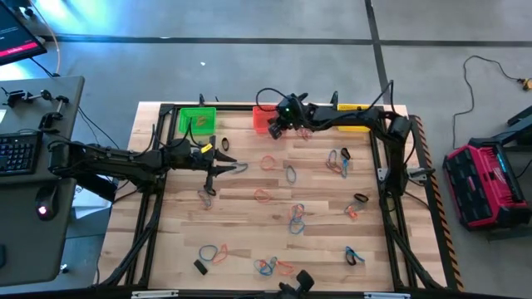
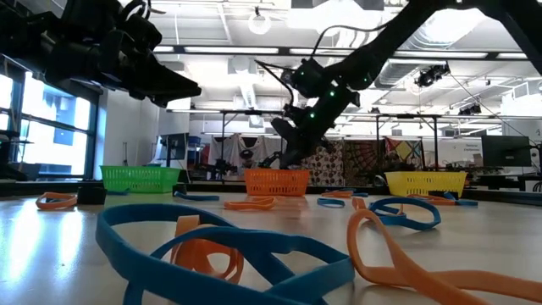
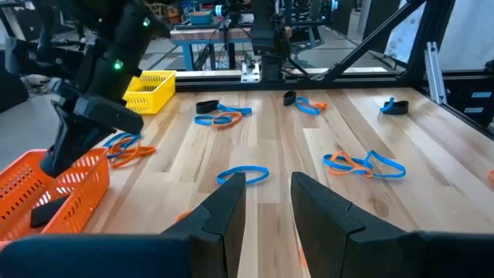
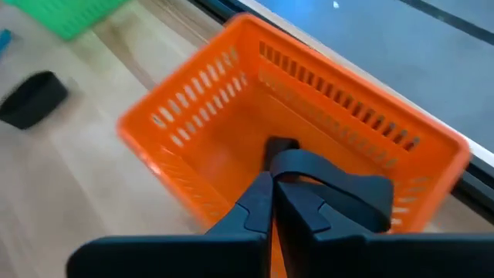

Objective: Sort rubber bands into baskets
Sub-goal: Put the black rubber band into the orange bin, then put the orange rubber band into the green bin

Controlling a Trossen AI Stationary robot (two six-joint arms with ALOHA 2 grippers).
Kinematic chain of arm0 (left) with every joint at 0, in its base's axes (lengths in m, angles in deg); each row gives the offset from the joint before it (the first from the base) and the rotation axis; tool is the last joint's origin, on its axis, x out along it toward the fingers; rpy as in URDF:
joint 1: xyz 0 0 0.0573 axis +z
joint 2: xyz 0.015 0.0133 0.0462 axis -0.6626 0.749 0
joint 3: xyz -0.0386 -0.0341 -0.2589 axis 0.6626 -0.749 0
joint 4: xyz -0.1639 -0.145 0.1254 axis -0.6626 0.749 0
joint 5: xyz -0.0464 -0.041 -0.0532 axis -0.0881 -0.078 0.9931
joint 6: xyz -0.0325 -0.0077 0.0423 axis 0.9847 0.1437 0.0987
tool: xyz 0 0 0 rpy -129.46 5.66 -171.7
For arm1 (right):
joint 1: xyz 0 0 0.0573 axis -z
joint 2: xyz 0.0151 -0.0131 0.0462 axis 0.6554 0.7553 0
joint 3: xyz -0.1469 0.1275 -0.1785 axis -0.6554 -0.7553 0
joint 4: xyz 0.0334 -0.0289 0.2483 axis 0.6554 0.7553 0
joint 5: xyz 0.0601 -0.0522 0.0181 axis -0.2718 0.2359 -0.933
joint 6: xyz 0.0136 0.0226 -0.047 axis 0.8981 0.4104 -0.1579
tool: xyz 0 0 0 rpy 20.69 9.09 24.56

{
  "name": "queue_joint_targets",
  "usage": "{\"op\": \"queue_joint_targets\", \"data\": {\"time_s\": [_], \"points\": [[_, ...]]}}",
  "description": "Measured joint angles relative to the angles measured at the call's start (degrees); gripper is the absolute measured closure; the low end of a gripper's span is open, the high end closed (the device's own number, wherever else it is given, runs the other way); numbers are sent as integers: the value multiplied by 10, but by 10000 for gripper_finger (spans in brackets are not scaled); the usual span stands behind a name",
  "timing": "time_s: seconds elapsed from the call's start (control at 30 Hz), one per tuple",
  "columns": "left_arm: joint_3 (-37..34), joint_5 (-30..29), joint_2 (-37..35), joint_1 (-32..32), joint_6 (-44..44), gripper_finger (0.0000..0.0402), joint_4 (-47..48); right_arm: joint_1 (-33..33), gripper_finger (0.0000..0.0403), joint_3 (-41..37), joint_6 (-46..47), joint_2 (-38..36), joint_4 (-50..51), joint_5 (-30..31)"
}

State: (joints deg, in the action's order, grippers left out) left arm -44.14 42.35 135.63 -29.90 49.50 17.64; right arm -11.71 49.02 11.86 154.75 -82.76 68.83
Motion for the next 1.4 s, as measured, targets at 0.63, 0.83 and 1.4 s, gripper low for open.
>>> {"op": "queue_joint_targets", "data": {"time_s": [0.63, 0.83, 1.4], "points": [[1, -9, 0, -5, -1, 331, 25, -11, 277, 0, -32, 0, 8, -34], [1, -4, -2, -32, 0, 369, 40, -44, 382, 0, -83, -8, 4, -9], [177, -87, -26, -152, 21, 401, 448, -128, 402, -70, -109, -41, -165, -15]]}}
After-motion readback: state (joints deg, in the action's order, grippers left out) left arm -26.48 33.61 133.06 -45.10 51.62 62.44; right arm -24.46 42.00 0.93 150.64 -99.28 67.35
